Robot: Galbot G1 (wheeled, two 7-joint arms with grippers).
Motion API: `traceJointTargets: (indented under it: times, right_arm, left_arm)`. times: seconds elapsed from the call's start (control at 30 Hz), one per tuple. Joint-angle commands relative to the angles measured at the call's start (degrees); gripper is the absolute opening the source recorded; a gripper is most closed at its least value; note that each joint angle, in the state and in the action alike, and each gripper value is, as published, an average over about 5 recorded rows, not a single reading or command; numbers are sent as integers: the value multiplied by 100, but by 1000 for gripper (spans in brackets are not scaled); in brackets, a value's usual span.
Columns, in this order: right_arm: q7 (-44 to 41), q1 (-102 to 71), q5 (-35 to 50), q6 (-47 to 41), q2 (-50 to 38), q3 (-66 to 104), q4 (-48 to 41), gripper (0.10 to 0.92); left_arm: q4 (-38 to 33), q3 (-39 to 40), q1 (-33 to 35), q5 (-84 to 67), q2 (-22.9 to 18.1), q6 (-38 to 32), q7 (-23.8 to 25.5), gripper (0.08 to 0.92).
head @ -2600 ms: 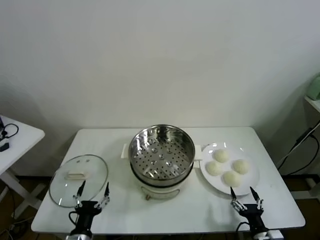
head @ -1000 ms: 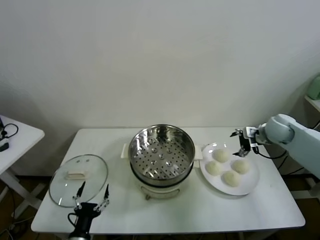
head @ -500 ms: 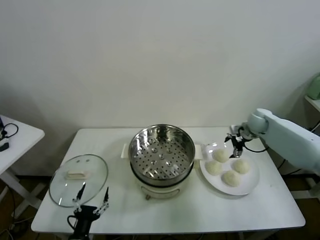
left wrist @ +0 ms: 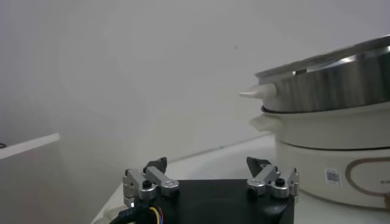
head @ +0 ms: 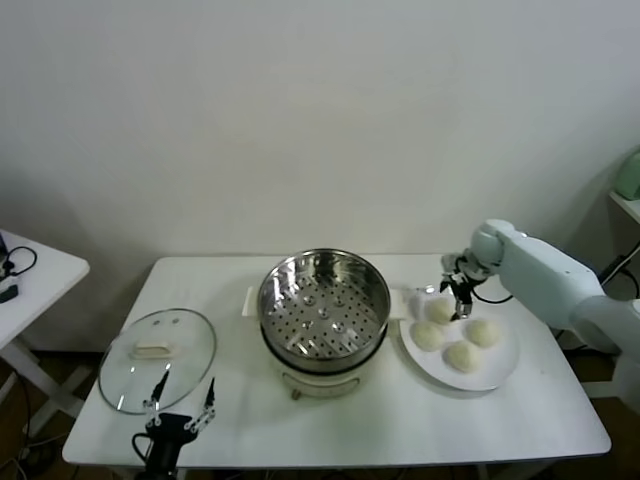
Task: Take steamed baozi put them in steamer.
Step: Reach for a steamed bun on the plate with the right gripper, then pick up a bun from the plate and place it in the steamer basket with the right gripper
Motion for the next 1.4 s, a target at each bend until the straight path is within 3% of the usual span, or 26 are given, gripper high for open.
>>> traceJointTargets:
  times: [0.03,0.4,0.63,0.87,1.13,1.4]
  right_arm:
    - [-92,-48,-77,117,266,90,-416,807]
    - [-119,257,173,148,37,-143,97,625]
    - [-211,1736,1196,201,-598,-1475,1565,613]
    - [-391,3529,1607,663,-839,-2535,3151,611]
    - [-192,4272,1695,1470,91,-2609,3755,612]
    - [390,4058,1121,2730,1432,-2809,3321,612]
  left_arm:
    - [27,2,-13,39,-16,6,-10,823]
    - [-56,-17,48,69,-61,-30,-29,823]
    - [-146,-17,108,107,-122,-53,-37,823]
    - [-256,-40,175,135,-211,-53,-50,823]
    - [-386,-16,301,201,-299,-107,-148,823]
    - [-432,-16,343,244,-363,-157,-182,823]
